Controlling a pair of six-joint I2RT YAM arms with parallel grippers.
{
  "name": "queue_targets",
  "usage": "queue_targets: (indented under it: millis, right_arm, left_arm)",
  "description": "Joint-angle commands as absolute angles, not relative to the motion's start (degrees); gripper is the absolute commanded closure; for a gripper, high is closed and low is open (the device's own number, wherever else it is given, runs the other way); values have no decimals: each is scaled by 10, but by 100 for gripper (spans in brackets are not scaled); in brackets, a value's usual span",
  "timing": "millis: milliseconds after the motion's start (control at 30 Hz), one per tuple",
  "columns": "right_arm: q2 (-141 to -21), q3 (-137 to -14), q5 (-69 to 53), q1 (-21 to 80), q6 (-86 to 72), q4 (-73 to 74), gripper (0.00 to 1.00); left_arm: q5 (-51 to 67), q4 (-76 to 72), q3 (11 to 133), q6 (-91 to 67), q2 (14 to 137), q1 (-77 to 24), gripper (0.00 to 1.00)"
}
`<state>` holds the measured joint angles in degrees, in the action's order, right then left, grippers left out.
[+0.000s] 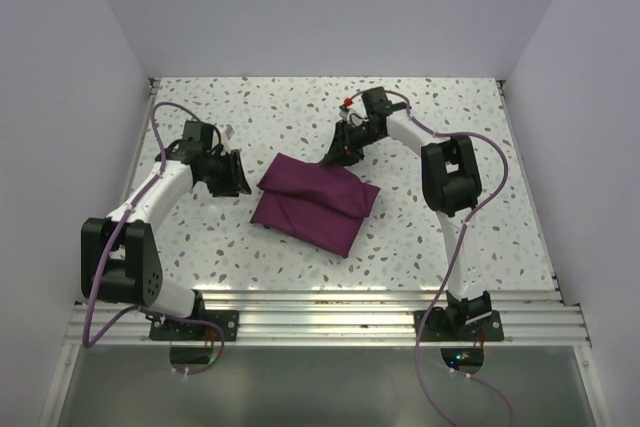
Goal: Prepare the surgical pack
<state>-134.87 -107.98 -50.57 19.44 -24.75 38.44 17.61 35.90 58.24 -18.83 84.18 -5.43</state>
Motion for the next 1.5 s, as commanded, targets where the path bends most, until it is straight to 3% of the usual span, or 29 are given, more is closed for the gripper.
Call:
queue_targets:
  millis: [0, 33, 233, 633, 933, 1000, 1167, 1367, 1400, 1467]
  right_arm:
    - [-1332, -1086, -529, 194, -262, 370, 71]
    - [-1330, -1088, -528, 194, -263, 373, 78]
    - [-1284, -1091, -527, 201, -264, 400, 100]
    - [-1108, -934, -541, 320, -264, 414, 100]
    - [-1054, -782, -530, 396, -215, 446, 100]
    - [-1063, -775, -531, 418, -200, 460, 92]
    - [-1083, -779, -520, 455, -163, 516, 86]
    - [-1103, -820, -522, 460, -148, 531, 63]
    - [-1107, -831, -523, 461, -138, 538, 56]
    - [-1100, -856, -513, 458, -128, 555, 53]
  left_arm:
    - [184, 357, 580, -179, 834, -54, 57]
    - [182, 357, 580, -179, 834, -54, 57]
    - [161, 359, 585, -182, 831, -51, 57]
    - [157, 361, 602, -207, 869, -1, 57]
    - [166, 369, 639, -196, 909, 31, 57]
    - [170, 371, 642, -194, 913, 32, 57]
    - [193, 365, 650, -199, 924, 32, 57]
    - [214, 365, 660, -197, 928, 32, 55]
    - [215, 365, 661, -196, 927, 31, 55]
    - [222, 365, 658, -193, 924, 31, 54]
